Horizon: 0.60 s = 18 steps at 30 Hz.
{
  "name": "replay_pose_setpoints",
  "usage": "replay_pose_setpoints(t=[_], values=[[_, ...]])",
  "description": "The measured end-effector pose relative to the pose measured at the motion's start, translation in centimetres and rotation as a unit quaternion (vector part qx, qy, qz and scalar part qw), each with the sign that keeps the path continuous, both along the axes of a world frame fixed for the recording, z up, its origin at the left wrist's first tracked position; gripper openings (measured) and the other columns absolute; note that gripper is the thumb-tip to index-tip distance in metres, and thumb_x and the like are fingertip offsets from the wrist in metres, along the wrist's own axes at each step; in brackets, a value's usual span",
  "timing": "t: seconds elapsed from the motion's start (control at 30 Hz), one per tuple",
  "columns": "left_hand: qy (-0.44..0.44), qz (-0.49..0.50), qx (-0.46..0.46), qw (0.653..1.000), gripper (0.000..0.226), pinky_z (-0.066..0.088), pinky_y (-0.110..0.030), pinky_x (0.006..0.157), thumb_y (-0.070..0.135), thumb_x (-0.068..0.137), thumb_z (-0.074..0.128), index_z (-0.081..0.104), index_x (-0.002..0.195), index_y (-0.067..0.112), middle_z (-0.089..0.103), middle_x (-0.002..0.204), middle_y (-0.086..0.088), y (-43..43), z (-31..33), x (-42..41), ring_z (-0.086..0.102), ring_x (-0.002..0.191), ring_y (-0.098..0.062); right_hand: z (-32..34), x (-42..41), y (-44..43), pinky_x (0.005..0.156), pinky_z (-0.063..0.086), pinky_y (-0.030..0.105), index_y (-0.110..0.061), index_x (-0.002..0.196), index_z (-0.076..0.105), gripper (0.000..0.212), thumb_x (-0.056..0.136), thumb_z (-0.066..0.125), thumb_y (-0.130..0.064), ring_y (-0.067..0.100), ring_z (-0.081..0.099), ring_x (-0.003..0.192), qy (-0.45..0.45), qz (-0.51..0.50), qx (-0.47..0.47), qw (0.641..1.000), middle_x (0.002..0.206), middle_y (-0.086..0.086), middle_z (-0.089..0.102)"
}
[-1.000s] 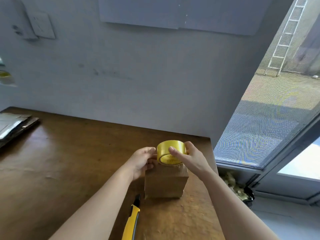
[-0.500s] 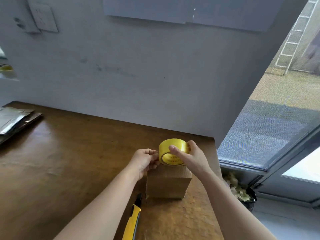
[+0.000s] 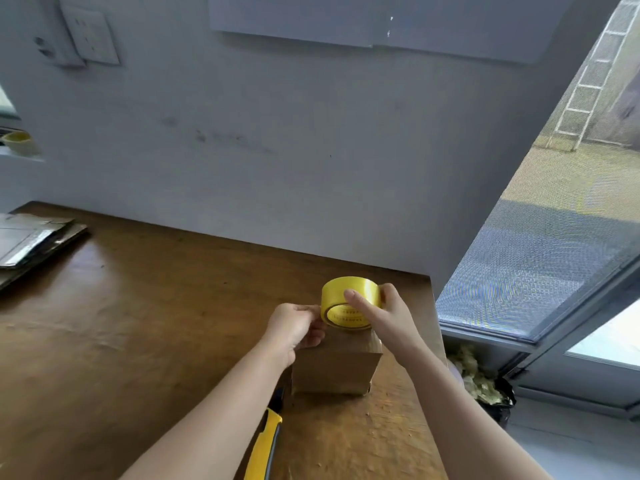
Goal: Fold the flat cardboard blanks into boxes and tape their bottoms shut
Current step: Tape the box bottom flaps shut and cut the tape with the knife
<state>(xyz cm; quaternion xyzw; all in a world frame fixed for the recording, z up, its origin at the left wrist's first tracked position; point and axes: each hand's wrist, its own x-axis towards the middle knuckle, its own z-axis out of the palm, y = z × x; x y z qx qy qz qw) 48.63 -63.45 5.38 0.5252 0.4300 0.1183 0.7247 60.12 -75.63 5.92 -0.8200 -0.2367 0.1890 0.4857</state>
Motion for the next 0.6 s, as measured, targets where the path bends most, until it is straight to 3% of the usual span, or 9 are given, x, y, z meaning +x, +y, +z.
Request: replay_pose_setpoints(t=[0.13,0.23,0.33,0.43,0.6], values=[[-0.023,0.07,0.073,0.995,0.014,0.057,-0.033,0.059,0.011,0.088,0.065,0.073,0.077,0.007,0.069,0.068,-0.012,-0.6,-0.2,0.0,0.061,0.059,-0.02,0.0,-0.3,-0.2,0.079,0.053,0.031,-0.03,0.116,0.05,0.073,0.058,0.068,-0.072,0.015,0.06,0.097,0.044,0.022,0.057,0.997,0.106,-0.003,0.06],[-0.04,0.103,0.108,0.988,0.012,0.06,-0.033,0.069,0.018,0.087,0.069,0.075,0.077,0.015,0.073,0.071,-0.006,-0.9,-0.1,0.0,0.067,0.067,-0.017,0.3,-0.3,-0.3,0.06,0.05,0.02,-0.028,0.098,0.058,0.057,0.056,0.074,-0.062,0.008,0.059,0.077,0.067,0.044,0.084,0.993,0.09,-0.003,0.06],[-0.041,0.119,0.093,0.988,0.006,0.06,-0.031,0.074,0.012,0.087,0.068,0.073,0.086,0.014,0.073,0.076,-0.002,-0.7,0.2,-0.1,0.072,0.074,-0.019,0.6,-0.1,-0.4,0.056,0.048,0.015,-0.022,0.108,0.063,0.065,0.053,0.08,-0.051,0.009,0.062,0.081,0.091,0.076,0.076,0.99,0.098,-0.001,0.062],[-0.041,0.14,0.052,0.988,0.007,0.06,-0.029,0.068,0.004,0.087,0.066,0.071,0.083,0.007,0.072,0.079,-0.008,0.0,0.5,-0.1,0.073,0.072,-0.024,0.5,0.0,-0.6,0.06,0.049,0.014,-0.02,0.116,0.064,0.072,0.053,0.082,-0.05,0.012,0.063,0.091,0.098,0.098,0.071,0.988,0.106,0.0,0.063],[-0.02,0.12,-0.019,0.992,0.011,0.051,-0.021,0.044,0.002,0.088,0.064,0.068,0.078,0.002,0.069,0.078,-0.013,0.9,0.8,-0.3,0.067,0.061,-0.021,0.1,-0.3,-0.4,0.07,0.055,0.023,-0.018,0.116,0.064,0.07,0.054,0.083,-0.044,0.015,0.062,0.094,0.089,0.107,0.077,0.987,0.109,0.004,0.062]])
